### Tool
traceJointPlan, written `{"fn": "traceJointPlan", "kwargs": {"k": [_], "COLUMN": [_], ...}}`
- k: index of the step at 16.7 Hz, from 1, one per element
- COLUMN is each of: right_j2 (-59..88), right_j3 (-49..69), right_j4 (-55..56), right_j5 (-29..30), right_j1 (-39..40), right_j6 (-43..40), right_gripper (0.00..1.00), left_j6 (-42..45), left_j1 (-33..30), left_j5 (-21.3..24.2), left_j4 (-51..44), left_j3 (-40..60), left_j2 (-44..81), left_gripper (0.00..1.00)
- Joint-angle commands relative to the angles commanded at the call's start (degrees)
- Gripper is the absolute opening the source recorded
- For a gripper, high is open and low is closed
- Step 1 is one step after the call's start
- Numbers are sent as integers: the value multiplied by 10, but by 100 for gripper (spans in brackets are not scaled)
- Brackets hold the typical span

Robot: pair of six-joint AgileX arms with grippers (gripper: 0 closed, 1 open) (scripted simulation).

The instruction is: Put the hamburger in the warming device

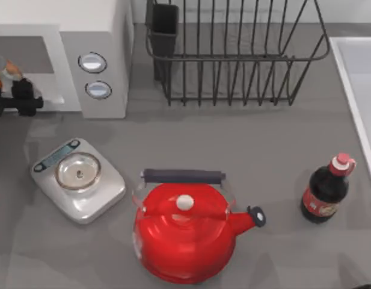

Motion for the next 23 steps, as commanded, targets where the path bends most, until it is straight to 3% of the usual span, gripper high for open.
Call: {"fn": "traceJointPlan", "kwargs": {"k": [10,19,23], "right_j2": [0,0,0], "right_j3": [0,0,0], "right_j4": [0,0,0], "right_j5": [0,0,0], "right_j1": [0,0,0], "right_j6": [0,0,0], "right_gripper": [100,100,100], "left_j6": [-12,-21,-25], "left_j1": [-4,-22,-28], "left_j5": [5,-12,-18], "left_j4": [6,-115,-161], "left_j3": [5,322,409], "left_j2": [15,191,242], "left_gripper": [0,0,0]}}
